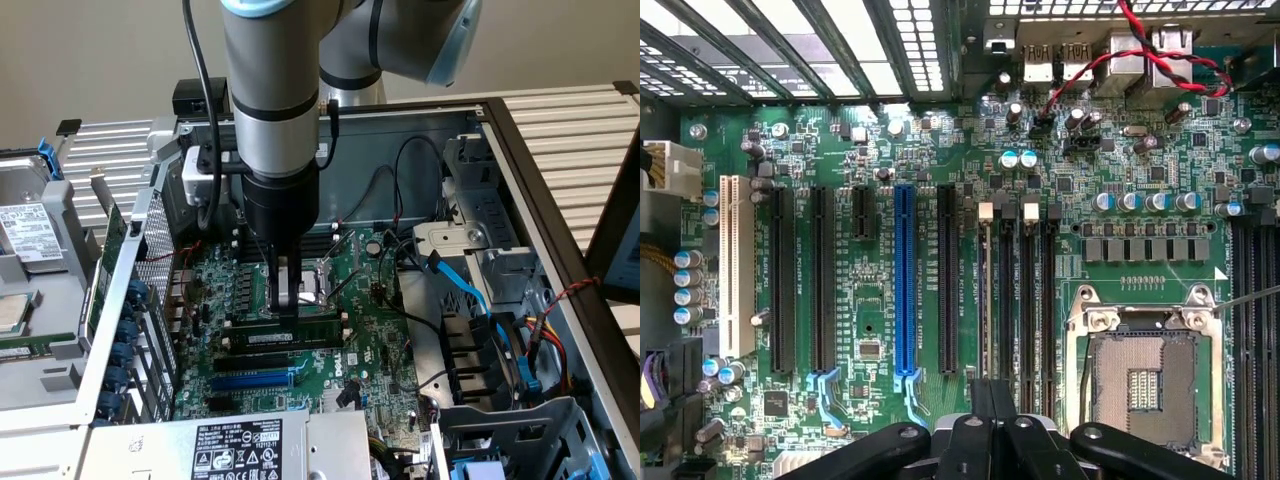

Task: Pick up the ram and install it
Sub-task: 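Press down the ram until it locks into place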

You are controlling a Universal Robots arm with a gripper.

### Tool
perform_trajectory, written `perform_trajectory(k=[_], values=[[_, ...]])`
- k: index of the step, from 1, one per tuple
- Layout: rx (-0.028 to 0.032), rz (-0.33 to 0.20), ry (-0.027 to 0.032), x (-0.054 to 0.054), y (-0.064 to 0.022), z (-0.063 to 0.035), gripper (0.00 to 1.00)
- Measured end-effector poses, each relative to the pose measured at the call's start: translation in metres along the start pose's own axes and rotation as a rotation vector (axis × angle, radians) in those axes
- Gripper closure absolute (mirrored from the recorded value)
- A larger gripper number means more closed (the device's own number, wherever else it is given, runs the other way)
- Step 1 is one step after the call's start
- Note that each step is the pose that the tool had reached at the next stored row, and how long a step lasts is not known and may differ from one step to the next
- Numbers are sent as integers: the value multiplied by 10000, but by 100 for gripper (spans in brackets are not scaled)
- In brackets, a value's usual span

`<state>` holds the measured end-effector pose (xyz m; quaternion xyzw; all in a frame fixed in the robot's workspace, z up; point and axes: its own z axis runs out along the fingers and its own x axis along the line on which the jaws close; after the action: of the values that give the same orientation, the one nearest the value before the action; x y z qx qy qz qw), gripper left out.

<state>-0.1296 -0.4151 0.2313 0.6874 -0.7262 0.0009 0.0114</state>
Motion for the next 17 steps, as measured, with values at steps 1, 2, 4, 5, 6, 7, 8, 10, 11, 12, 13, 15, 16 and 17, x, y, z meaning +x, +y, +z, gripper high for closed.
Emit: perform_trajectory(k=[1,2,4,5,6,7,8,10,11,12,13,15,16,17], values=[[1,0,-1,0,1,2,90],[1,0,-1,0,1,4,90],[1,0,1,0,2,6,90],[2,0,0,0,1,7,90],[3,0,-1,0,2,8,90],[4,0,-2,0,2,8,90],[5,1,-2,0,2,8,90],[7,0,-3,0,2,9,90],[8,1,-3,0,2,9,90],[10,1,-3,1,2,9,90],[12,2,-3,2,3,9,90],[15,1,-4,8,2,9,90],[16,1,-3,12,2,9,90],[18,2,-3,14,2,9,90]])
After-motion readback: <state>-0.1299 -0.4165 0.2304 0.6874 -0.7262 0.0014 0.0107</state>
